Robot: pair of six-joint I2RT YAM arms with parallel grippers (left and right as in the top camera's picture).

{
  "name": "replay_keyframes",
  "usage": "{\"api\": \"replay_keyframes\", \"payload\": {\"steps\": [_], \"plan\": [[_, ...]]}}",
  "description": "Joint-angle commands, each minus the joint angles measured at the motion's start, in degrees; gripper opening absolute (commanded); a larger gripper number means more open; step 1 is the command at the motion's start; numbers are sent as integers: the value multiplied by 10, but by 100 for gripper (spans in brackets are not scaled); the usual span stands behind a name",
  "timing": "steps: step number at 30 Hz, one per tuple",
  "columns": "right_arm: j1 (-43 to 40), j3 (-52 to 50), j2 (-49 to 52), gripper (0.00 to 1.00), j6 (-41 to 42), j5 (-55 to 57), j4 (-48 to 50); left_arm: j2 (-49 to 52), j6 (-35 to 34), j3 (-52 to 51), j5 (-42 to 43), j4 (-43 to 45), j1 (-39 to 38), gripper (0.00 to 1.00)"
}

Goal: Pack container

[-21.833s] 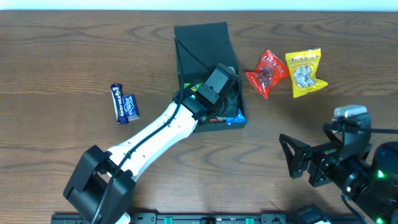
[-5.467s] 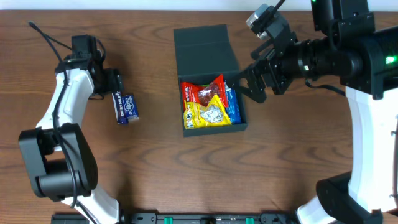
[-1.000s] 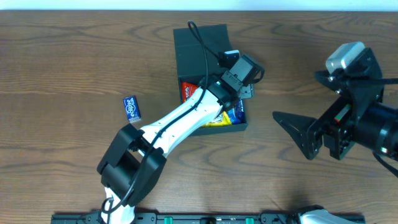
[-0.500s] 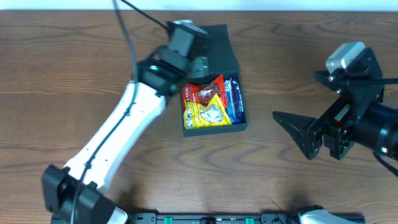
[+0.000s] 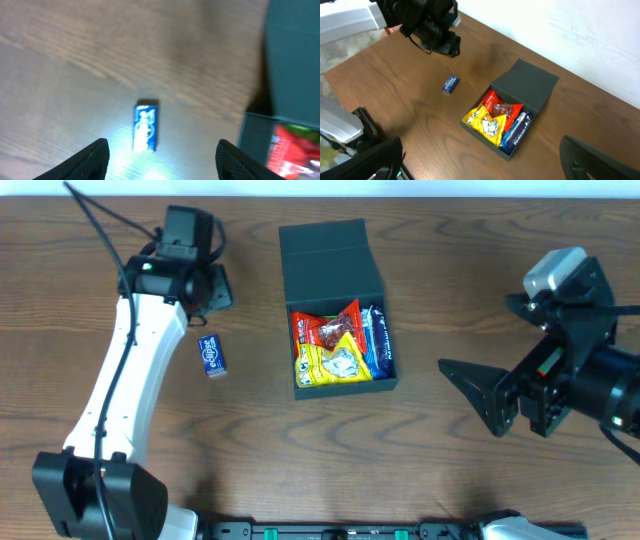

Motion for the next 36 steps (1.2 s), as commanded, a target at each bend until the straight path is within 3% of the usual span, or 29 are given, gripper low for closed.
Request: {"api": "replay_keyframes", "payload": {"steps": [1,6,17,28,36], "plan": [[-6,1,-1,99,9,0,-2,-1,22,-42,38,-7,26,69],[-6,1,0,99,9,0,-2,-1,23,-121,51,26,41,69],[-6,1,1,99,9,0,-2,-1,21,-300,52,240,41,82],[-6,1,1,99,9,0,-2,9,28,-358,45,353,41,77],[-6,1,1,99,9,0,-2,47,35,-359,39,379,41,75]]}}
